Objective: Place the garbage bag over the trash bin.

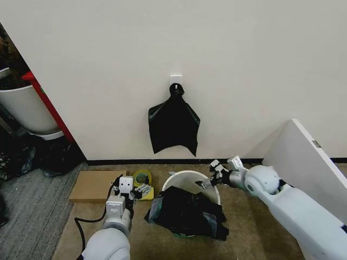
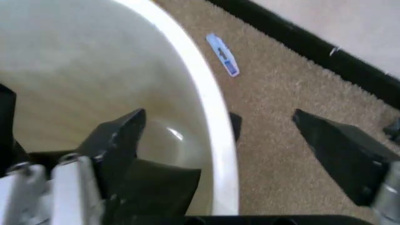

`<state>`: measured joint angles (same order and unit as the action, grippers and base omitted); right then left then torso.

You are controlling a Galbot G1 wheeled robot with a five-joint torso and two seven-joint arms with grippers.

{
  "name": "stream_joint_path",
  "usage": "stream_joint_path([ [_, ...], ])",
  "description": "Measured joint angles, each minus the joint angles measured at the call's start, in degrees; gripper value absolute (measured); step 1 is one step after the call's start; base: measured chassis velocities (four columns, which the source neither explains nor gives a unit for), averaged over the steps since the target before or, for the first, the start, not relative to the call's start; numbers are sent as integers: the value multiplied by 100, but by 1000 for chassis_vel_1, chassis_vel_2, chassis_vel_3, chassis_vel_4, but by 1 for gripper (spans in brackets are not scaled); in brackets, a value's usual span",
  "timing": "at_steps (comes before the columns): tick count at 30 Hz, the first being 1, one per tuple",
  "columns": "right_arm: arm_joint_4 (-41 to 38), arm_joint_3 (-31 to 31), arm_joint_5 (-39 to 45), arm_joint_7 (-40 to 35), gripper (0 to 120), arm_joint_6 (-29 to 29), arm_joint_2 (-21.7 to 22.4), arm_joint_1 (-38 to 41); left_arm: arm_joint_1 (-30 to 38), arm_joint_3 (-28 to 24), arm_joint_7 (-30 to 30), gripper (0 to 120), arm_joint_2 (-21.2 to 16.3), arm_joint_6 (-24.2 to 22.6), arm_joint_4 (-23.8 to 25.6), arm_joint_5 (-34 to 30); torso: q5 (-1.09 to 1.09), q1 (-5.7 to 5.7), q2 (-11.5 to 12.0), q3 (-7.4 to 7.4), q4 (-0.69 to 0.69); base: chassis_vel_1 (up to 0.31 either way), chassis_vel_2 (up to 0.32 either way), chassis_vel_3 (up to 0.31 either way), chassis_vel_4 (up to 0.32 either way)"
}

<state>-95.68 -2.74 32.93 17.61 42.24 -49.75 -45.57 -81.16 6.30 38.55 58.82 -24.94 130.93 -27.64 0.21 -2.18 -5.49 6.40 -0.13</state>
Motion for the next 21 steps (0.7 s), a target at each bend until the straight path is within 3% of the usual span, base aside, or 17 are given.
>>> stream_joint_path([
  [6,-90,-15,248,-418,60,-8,-48,-211,32,-7,3,100,77,52,-53,-3,0,1,0,-1,-1,0,0,0,0],
  [8,-95,-21,297,-510,59,-9,-58,-224,32,-10,3,100,83,60,-59,-2,0,1,0,-1,-1,0,0,0,0],
  [12,-122,-66,703,-1283,39,-19,-140,-311,40,-27,3,100,105,136,-136,13,0,1,0,-1,0,0,0,0,0],
  [13,-122,-66,703,-1283,39,-19,-140,-311,40,-27,3,100,105,136,-136,13,0,1,0,-1,0,0,0,0,0],
  [21,-666,-372,2493,-4055,11,-119,-142,-468,64,-64,17,100,173,183,-199,12,0,1,0,-1,0,0,0,0,0],
])
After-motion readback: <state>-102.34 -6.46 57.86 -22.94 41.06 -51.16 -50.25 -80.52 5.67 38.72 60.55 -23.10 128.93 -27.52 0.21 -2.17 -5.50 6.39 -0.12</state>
